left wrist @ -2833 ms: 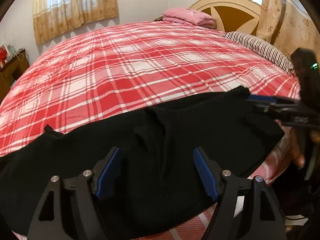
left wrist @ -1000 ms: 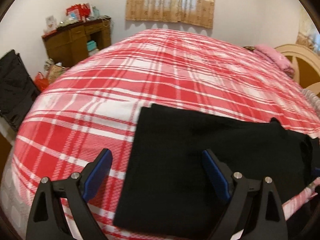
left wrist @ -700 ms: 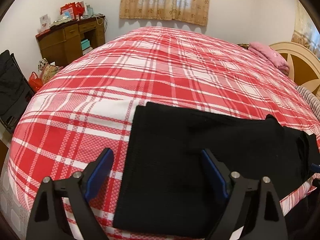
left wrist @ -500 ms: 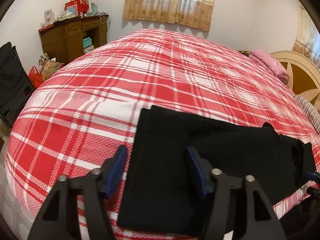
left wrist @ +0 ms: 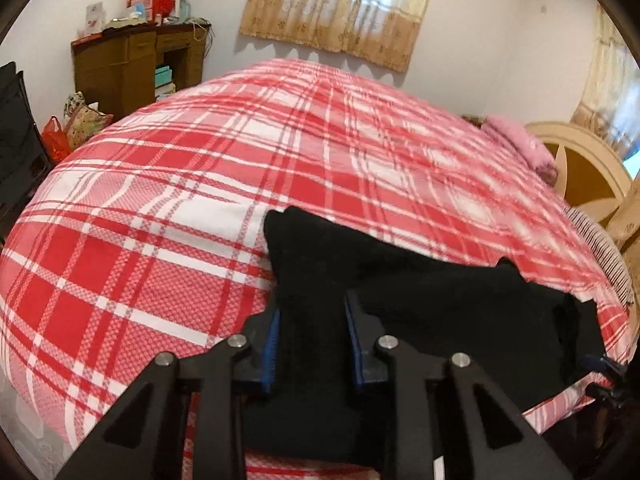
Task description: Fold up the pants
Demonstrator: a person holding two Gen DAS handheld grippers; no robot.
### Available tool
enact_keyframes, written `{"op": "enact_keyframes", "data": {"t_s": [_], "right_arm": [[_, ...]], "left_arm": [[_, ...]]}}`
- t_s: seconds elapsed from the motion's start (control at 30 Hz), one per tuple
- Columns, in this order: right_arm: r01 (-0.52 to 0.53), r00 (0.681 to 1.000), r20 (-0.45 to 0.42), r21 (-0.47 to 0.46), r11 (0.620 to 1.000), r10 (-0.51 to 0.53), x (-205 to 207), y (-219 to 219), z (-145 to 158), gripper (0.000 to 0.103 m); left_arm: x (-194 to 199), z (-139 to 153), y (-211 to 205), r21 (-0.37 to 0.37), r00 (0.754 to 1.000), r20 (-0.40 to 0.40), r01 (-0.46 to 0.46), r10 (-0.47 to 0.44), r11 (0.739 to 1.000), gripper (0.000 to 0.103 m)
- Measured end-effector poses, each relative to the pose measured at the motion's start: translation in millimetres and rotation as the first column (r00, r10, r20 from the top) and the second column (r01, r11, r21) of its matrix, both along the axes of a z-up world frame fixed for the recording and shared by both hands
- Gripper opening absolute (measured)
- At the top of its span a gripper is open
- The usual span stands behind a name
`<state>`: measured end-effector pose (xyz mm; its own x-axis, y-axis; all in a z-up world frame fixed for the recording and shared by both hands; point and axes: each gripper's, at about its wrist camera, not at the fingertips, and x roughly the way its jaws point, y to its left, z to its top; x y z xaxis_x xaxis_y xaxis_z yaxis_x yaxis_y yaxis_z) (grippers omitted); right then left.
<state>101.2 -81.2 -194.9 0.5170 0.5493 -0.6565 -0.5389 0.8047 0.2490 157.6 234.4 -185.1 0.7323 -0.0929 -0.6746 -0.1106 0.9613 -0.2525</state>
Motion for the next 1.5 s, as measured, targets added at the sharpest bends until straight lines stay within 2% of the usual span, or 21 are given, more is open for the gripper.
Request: {"op": "enact_keyframes", "data": {"t_s": [0.07,0.17,0.27,0.4,0.53,0.83,1.1,1.33,1.4,1.43,1.5], "right_arm": [[0.002,1.0,0.0,0.0,1.0,-0.002,0,0,0,0.071],[0.007,1.0,0.0,-0.006,1.0,-0.007,1,-1,0,0.071],[0.016,1.0,0.002,-0.007,1.0,-0.016,2,-3,1,0.071],[0.035,0.999,0.011,-0.013,0.999,-0.034,2,-5,6,0.071],[0.072,0.997,0.015,-0.025,0.997,-0.071,6,-13,13,0.071],[0.147,0.989,0.014,0.018,0.989,-0.148,8,-49,32,0.071],[0.222,0.975,0.016,0.047,0.974,-0.223,6,-83,40,0.071],[0.29,0.957,0.016,0.05,0.956,-0.291,3,-115,42,0.071],[0.308,0.951,0.018,0.051,0.95,-0.31,1,-125,43,0.071],[0.317,0.948,0.02,0.051,0.947,-0.319,0,-131,43,0.071],[0.337,0.941,0.021,0.055,0.94,-0.339,-3,-142,43,0.071]], "left_arm": [[-3,4,-3,-0.006,1.0,0.021,-0.013,0.013,1.0,0.028],[-8,13,-4,-0.054,0.998,0.057,-0.027,0.03,0.998,0.028],[-10,24,-6,-0.084,0.996,0.09,-0.009,0.016,0.996,0.028],[-13,38,-16,-0.127,0.992,0.126,0.039,-0.023,0.991,0.028],[-17,56,-35,-0.121,0.987,0.148,0.086,-0.068,0.989,0.028],[-22,92,-78,-0.148,0.963,0.208,0.206,-0.173,0.967,0.027],[-15,112,-143,-0.188,0.926,0.23,0.345,-0.3,0.92,0.027],[6,115,-207,-0.193,0.893,0.212,0.436,-0.397,0.879,0.027],[10,116,-223,-0.195,0.88,0.206,0.465,-0.427,0.864,0.022],[12,118,-230,-0.193,0.874,0.205,0.478,-0.441,0.857,0.012],[16,121,-248,-0.193,0.855,0.204,0.512,-0.476,0.837,0.008]]}}
